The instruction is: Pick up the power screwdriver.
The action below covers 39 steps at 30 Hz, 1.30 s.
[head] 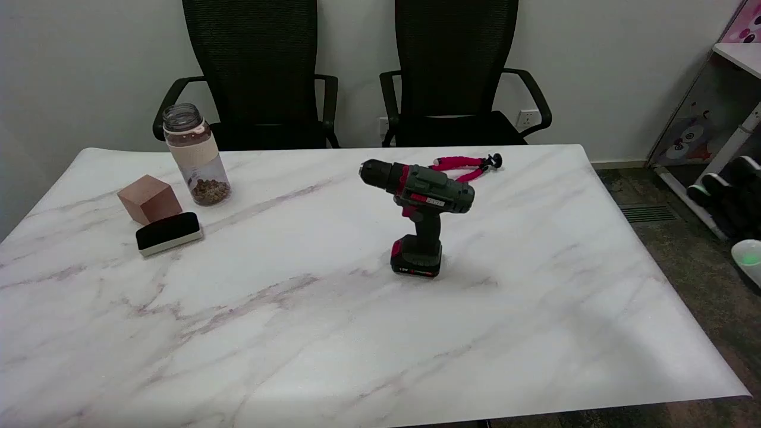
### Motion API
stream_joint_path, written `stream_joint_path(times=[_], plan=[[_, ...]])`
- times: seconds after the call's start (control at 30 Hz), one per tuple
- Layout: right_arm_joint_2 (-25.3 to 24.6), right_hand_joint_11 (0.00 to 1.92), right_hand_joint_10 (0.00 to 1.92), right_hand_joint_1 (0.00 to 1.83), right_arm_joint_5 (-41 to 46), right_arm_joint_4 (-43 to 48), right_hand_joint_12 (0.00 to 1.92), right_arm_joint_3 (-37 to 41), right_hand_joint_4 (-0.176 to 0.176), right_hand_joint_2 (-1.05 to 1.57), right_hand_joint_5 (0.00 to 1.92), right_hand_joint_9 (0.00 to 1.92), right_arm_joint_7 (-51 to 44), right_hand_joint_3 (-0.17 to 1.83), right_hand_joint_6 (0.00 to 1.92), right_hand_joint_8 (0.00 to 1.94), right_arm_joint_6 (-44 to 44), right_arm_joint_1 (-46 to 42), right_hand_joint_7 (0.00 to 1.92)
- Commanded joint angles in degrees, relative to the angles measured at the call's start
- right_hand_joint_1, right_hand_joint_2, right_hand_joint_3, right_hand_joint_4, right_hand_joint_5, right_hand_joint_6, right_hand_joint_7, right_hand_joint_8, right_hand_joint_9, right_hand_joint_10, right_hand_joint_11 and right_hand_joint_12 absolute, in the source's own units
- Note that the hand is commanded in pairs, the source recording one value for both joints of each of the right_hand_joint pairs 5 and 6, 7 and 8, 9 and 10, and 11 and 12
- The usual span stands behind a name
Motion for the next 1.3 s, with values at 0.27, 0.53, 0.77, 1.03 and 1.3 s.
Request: stream_joint_path(times=[0.27, 0.53, 0.77, 1.03, 1.3], plan=[[1.92, 0.40, 0.28, 0.99, -18.74, -7.23, 0.40, 0.06, -0.083, 0.00, 0.14, 0.28, -0.06, 0.77, 0.14, 0.14, -19.28, 4.64, 0.14], [-1.76, 0.28, 0.24, 1.00, -24.55, -3.82, 0.28, -4.05, -0.003, -0.35, 0.15, 0.24, 0.71, 0.88, 0.15, 0.15, -30.67, 18.16, 0.15], [-10.73, 0.17, 0.21, 0.99, -24.03, -0.19, 0.17, -5.19, 0.076, -0.55, 0.15, 0.21, 1.12, 0.91, 0.15, 0.15, -35.51, 24.91, 0.15], [-21.26, 0.17, 0.22, 0.98, -24.47, 11.27, 0.17, -11.16, 0.099, -0.61, 0.14, 0.22, 7.45, 0.91, 0.14, 0.14, -36.06, 35.92, 0.14], [-22.96, 0.18, 0.23, 0.99, -24.47, 12.71, 0.18, -16.80, 0.108, -0.62, 0.14, 0.23, 7.03, 0.88, 0.14, 0.14, -37.81, 42.63, 0.14]])
